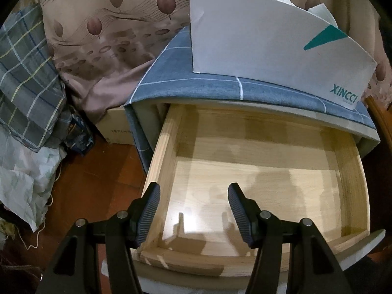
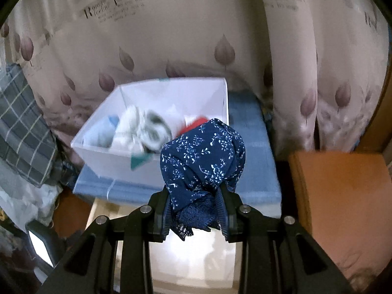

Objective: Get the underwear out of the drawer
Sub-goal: 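Lower the navy floral cloth into the shoebox and open the right gripper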

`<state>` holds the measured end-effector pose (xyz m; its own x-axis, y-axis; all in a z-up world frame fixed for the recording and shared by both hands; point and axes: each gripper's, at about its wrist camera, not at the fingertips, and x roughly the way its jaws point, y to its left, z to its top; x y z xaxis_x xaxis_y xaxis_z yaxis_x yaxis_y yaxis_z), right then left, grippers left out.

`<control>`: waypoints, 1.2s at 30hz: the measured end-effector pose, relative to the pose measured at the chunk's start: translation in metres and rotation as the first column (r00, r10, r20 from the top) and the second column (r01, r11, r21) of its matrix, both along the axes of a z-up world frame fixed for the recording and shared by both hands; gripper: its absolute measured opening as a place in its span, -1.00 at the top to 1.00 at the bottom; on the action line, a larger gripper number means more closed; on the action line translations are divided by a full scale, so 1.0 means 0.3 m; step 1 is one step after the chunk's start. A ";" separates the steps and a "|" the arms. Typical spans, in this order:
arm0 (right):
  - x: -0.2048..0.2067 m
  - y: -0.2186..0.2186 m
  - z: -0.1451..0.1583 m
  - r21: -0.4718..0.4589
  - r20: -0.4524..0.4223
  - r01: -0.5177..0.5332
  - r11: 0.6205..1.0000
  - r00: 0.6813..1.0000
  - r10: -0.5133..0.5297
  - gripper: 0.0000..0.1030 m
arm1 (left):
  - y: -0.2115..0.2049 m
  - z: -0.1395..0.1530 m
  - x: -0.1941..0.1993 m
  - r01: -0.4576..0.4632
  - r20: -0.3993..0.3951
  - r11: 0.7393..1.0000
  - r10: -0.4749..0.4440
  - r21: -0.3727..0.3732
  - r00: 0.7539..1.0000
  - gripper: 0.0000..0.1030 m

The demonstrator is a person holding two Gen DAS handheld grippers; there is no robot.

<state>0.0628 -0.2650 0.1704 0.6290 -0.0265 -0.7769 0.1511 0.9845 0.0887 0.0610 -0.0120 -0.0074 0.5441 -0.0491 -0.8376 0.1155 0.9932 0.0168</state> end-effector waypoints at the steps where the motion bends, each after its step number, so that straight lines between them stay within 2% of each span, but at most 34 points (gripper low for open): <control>1: 0.018 0.000 0.022 -0.006 0.009 -0.001 1.000 1.000 0.001 0.44 | 0.001 0.000 0.000 -0.003 0.000 1.000 0.003 -0.003 1.000 -0.15; 5: 0.111 -0.005 0.064 0.005 0.023 -0.010 1.000 1.000 0.010 0.44 | 0.003 -0.001 -0.001 -0.013 -0.001 1.000 0.013 -0.005 1.000 -0.15; 10: 0.228 -0.009 0.043 -0.016 -0.004 0.008 1.000 1.000 -0.008 0.44 | -0.001 -0.003 0.003 -0.016 -0.005 1.000 0.016 -0.005 1.000 -0.15; 17: 0.401 -0.024 -0.079 -0.025 -0.083 0.049 0.998 0.995 -0.051 0.43 | -0.006 -0.005 -0.002 -0.006 -0.005 1.000 0.006 0.004 1.000 -0.15; 24: 0.495 -0.006 -0.193 -0.066 -0.135 0.051 0.997 0.989 -0.060 0.37 | -0.009 -0.003 -0.005 0.001 -0.003 1.000 -0.001 0.006 1.000 -0.15; 31: 0.524 -0.004 -0.245 -0.113 -0.164 0.041 0.993 0.985 -0.059 0.17 | -0.008 -0.009 0.004 0.000 -0.012 1.000 0.000 0.002 1.000 -0.15; 36: 0.489 -0.029 -0.221 -0.107 -0.138 0.044 0.993 0.989 -0.059 -0.08 | -0.018 -0.015 0.002 0.001 -0.010 1.000 -0.001 0.008 1.000 -0.15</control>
